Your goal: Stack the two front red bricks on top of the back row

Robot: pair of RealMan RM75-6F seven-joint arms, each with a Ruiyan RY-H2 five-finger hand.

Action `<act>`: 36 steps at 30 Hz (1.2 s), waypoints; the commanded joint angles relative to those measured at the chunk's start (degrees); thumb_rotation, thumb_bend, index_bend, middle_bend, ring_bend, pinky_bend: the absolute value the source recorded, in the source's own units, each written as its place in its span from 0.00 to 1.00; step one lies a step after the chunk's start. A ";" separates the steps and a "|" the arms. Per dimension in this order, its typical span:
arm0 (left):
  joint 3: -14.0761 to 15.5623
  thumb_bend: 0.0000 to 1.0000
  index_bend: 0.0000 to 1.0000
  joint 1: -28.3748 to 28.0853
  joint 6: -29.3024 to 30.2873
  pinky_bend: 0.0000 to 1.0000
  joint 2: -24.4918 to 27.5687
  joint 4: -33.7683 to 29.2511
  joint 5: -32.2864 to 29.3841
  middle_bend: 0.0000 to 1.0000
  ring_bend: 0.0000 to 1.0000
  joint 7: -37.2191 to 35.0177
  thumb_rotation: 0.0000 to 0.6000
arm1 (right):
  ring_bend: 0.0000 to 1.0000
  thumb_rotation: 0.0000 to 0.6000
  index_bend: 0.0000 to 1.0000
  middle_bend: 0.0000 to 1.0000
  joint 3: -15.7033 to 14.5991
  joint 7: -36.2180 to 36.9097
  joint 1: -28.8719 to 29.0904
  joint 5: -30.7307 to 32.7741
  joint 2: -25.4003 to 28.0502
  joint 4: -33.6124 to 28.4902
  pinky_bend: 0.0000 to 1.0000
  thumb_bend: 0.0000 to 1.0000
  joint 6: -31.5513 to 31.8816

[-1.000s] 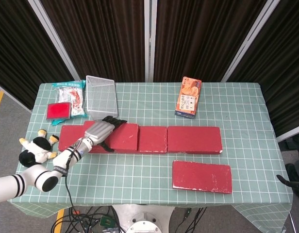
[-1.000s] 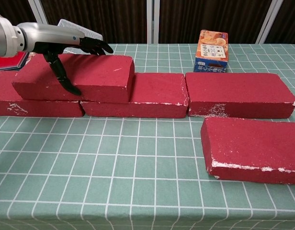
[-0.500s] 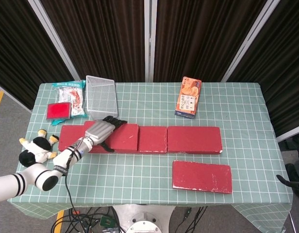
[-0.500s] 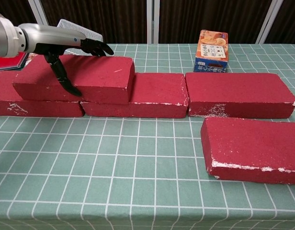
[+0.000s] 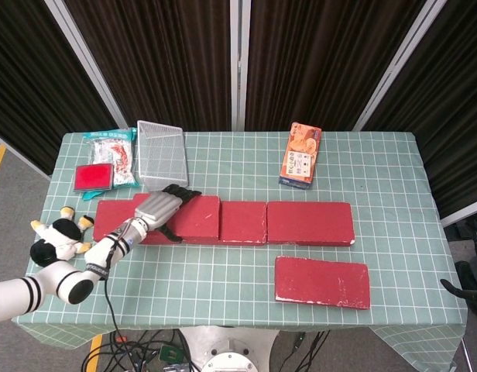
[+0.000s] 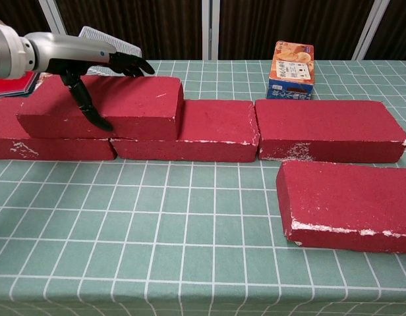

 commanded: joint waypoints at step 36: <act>0.03 0.06 0.05 0.00 0.73 0.00 1.00 -1.87 -0.93 0.00 0.00 0.52 1.00 | 0.00 1.00 0.00 0.00 0.13 -0.07 -0.19 0.02 0.41 -0.22 0.00 0.00 0.41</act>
